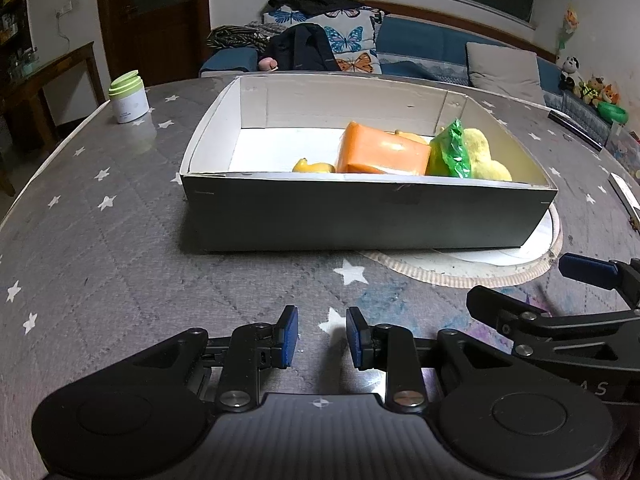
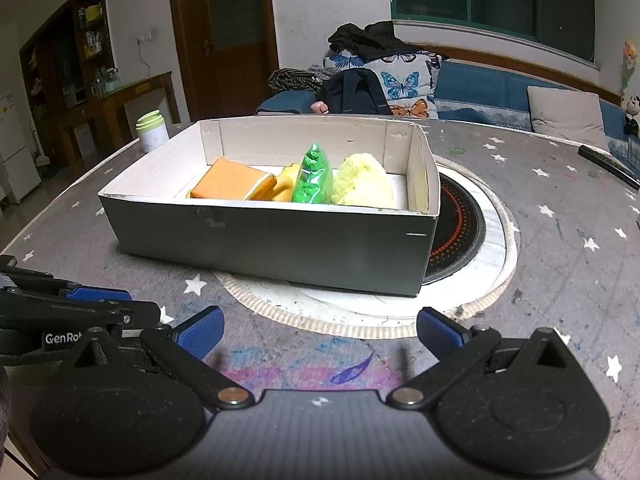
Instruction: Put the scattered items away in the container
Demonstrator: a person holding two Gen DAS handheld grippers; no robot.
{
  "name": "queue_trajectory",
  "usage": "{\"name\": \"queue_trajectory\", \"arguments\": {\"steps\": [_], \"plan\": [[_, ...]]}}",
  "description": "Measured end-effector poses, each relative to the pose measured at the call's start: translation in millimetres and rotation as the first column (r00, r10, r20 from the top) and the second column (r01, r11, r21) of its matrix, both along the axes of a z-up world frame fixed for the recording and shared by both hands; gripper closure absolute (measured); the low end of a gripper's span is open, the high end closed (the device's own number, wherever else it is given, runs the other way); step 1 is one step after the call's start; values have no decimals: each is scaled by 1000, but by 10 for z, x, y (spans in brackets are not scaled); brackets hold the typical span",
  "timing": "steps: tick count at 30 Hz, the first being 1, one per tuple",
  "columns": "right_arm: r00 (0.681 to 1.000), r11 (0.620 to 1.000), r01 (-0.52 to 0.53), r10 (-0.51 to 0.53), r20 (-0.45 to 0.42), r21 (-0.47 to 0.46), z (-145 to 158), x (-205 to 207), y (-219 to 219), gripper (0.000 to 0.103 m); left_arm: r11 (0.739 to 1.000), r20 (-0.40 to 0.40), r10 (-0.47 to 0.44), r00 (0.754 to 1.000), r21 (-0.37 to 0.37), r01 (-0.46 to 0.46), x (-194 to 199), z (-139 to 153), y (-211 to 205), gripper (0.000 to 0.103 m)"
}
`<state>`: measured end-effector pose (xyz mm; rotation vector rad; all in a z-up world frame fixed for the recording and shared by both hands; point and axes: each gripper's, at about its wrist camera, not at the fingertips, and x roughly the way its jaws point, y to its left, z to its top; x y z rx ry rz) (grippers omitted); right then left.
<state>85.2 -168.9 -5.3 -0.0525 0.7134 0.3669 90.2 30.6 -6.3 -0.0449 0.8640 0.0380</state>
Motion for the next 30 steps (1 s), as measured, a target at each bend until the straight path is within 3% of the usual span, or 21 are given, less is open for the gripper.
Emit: {"name": "queue_trajectory", "arguments": {"steps": [30], "plan": [[1000,1000,-10,10,-17,3,-12,71,27,0,1000,-10,-9,1000,12,9,80,-24,-20,74]]}}
